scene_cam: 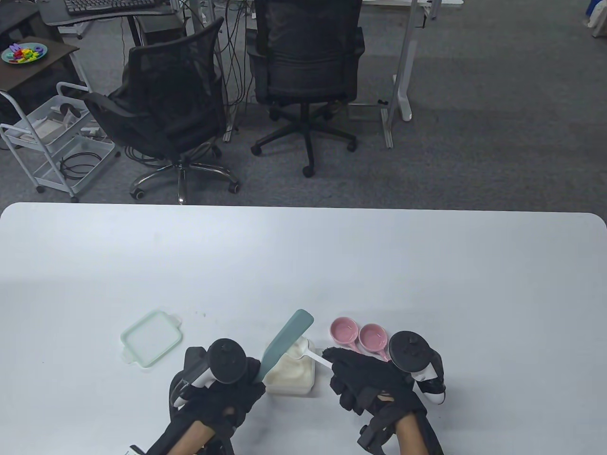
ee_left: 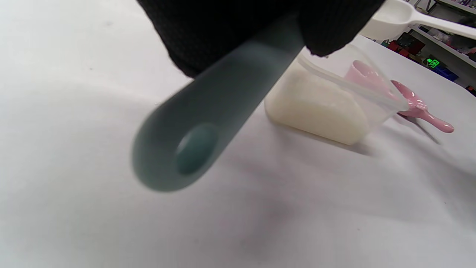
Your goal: Scoop white sugar with coffee spoon and level it off using dessert spatula
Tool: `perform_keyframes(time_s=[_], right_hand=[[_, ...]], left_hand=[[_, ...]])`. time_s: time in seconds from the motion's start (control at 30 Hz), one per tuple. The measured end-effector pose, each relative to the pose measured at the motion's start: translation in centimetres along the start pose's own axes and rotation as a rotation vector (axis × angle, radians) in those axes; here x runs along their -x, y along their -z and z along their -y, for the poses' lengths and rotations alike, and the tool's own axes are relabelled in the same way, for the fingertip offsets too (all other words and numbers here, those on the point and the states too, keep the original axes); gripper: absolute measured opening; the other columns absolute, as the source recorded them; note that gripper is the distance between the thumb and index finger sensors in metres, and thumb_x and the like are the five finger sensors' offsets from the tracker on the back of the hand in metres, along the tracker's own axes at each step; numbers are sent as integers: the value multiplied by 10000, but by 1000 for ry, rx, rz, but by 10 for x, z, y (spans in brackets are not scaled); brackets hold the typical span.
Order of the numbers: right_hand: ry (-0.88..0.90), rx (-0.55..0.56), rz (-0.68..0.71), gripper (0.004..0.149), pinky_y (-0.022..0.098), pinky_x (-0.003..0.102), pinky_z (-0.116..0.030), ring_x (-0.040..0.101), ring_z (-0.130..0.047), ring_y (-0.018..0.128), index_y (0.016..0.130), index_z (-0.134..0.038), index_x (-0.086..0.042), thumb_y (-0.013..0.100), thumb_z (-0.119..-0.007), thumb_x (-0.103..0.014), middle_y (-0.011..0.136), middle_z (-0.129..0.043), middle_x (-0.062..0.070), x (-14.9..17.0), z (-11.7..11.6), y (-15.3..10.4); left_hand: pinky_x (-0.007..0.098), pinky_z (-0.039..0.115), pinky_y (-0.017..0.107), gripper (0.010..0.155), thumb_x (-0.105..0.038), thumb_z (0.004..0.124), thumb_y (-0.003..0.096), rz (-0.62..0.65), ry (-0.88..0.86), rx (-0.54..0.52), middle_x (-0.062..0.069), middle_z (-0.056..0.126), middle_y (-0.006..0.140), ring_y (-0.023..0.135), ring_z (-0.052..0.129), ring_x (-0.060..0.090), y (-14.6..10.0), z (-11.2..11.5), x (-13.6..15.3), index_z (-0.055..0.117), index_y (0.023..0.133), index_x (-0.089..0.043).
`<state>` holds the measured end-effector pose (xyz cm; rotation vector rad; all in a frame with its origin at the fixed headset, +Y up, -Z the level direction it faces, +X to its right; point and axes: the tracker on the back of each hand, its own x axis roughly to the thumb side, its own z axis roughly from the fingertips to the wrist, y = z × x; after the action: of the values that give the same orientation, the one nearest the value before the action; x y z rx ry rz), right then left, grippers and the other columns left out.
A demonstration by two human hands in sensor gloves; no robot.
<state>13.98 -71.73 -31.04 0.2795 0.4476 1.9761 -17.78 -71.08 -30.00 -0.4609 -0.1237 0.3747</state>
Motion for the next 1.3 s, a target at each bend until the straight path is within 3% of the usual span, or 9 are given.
perform_keyframes(time_s=[0.6,1.3], right_hand=[[-12,-6,-15,488,159,199,-936,85,-1051,289,1083,-654,-100,642,-723,-297,666,-998,53,2,3,-1],[-20,-6,-10,485,161,199,-936,86,-1050,291,1085,-656,-115,644,-724,-304,666,-999,53,2,2,0]], left_hand=[[335,938,553,567,-455,817,618,-40,18,-21,-15,813,1028,770,1051,181,1,-8,9,614,1102,-242],[352,925,564,552,-441,820,607,-68,210,-201,-15,831,1014,768,1045,182,-3,-5,0,627,1106,-304]])
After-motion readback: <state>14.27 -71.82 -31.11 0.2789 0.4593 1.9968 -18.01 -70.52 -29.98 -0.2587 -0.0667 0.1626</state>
